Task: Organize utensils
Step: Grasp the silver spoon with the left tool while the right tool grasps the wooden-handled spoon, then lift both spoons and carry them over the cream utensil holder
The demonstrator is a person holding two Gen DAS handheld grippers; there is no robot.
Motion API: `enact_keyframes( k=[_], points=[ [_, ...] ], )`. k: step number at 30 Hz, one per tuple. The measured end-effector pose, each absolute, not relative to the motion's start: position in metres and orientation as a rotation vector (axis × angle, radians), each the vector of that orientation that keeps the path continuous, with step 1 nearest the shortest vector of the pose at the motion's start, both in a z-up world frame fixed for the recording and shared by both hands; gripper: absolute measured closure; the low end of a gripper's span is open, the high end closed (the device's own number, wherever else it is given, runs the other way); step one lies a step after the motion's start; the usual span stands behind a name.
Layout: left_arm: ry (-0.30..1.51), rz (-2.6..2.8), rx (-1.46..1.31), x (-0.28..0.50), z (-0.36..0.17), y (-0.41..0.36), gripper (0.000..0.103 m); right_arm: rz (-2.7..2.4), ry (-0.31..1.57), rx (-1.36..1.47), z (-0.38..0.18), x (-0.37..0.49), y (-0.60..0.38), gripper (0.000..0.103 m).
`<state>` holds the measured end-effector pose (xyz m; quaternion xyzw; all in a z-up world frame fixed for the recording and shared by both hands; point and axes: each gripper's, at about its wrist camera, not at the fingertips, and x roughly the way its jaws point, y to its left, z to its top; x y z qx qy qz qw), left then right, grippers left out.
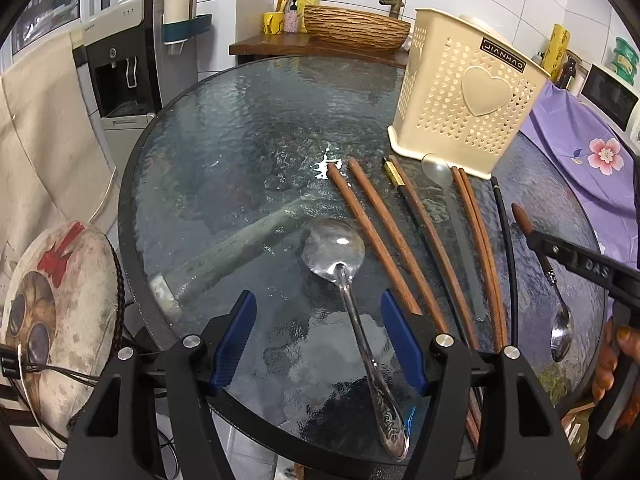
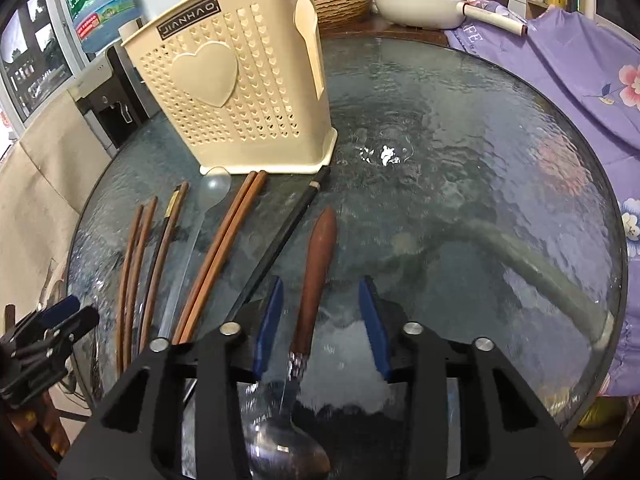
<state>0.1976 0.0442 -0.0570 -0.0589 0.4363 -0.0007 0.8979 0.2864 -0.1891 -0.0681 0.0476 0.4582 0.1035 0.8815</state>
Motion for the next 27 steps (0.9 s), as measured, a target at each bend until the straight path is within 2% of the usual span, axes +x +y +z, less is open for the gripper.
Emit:
enact_keyframes(
  k=[7,16,23,27],
  points=[
    [0.916,0.000,-0.121,0.202,-0.059,0.041,0.047,0.200,0.960,0.052,-0.070,0.301,-0.182,0.083],
    [0.944,-0.015,-0.138,0.222,-0.058,0.036,0.054,0.208,0.958,0.017,-0.070,0.301,-0.175,0.085],
    [0.968,-0.020,-0.164,0.236,-0.057,0.038,0.067,0.228,0.968,0.012,-0.070,0.304,-0.174,0.085],
    [0.980,-0.029,-0.179,0.243,-0.056,0.040,0.068,0.238,0.973,0.010,-0.070,0.307,-0.173,0.085]
  ],
)
